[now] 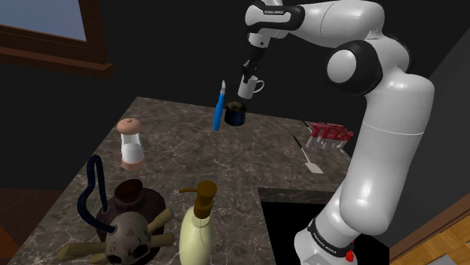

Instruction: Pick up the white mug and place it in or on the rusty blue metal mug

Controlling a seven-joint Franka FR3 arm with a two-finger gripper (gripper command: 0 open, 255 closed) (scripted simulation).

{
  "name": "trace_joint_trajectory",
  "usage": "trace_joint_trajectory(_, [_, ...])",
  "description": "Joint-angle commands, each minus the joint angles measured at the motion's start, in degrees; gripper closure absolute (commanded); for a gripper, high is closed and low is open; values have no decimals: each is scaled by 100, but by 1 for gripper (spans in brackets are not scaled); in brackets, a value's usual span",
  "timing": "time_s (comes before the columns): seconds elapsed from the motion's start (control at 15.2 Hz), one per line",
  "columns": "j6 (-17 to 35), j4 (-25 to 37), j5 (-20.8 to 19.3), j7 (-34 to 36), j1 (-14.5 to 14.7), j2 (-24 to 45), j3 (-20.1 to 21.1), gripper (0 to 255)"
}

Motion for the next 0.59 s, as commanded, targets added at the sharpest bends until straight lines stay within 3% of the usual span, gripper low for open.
trace_joint_trajectory(0.0, [175,-203,-10,-9,19,-34,2,255])
trace_joint_trajectory(0.53, [784,-804,13,-46,56,-22,22,255])
